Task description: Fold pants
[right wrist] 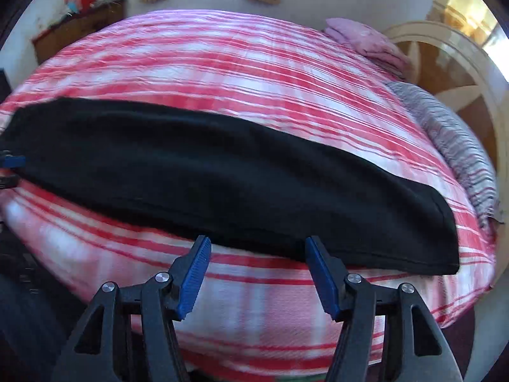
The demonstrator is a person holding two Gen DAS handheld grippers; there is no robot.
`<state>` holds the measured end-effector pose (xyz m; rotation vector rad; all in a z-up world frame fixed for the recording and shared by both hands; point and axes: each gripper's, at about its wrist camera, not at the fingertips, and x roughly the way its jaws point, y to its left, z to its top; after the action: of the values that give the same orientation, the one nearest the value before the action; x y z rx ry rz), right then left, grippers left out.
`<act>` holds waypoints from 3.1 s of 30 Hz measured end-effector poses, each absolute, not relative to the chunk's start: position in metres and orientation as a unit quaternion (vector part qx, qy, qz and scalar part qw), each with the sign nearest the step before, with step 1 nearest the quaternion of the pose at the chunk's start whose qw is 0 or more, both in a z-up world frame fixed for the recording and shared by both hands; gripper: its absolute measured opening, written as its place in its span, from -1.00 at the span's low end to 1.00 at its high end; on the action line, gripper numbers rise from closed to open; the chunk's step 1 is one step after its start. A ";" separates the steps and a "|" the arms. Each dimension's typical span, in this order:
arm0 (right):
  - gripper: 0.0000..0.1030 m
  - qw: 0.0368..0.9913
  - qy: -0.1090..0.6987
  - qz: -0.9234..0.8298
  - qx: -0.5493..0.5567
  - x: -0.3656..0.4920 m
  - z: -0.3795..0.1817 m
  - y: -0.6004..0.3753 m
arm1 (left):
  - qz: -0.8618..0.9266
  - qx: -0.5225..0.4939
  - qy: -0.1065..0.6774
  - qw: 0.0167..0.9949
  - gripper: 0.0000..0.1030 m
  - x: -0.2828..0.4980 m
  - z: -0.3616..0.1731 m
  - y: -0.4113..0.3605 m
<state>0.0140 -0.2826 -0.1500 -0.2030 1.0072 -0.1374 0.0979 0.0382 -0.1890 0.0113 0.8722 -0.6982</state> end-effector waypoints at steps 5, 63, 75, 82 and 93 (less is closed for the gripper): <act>0.23 0.892 0.445 0.002 -0.077 0.030 -0.146 -0.252 | -0.303 -0.009 0.394 0.868 0.20 0.104 -0.177 0.058; -0.47 0.675 0.614 0.288 0.290 0.302 -0.269 -0.050 | -0.233 -0.023 0.420 0.877 0.32 0.122 -0.195 0.097; -0.62 0.664 0.592 0.289 0.354 0.299 -0.276 -0.068 | -0.229 -0.012 0.415 0.880 0.33 0.117 -0.195 0.095; -0.76 0.683 0.585 0.283 0.332 0.295 -0.274 -0.071 | -0.229 -0.011 0.414 0.881 0.33 0.115 -0.194 0.094; -0.97 0.786 0.526 0.238 0.222 0.304 -0.219 -0.051 | -0.240 -0.001 0.416 0.877 0.41 0.116 -0.194 0.093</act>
<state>0.3038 -0.0506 -0.2189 0.4795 1.1331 0.5139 0.1157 0.0933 -0.1937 -0.0015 0.8671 -0.4997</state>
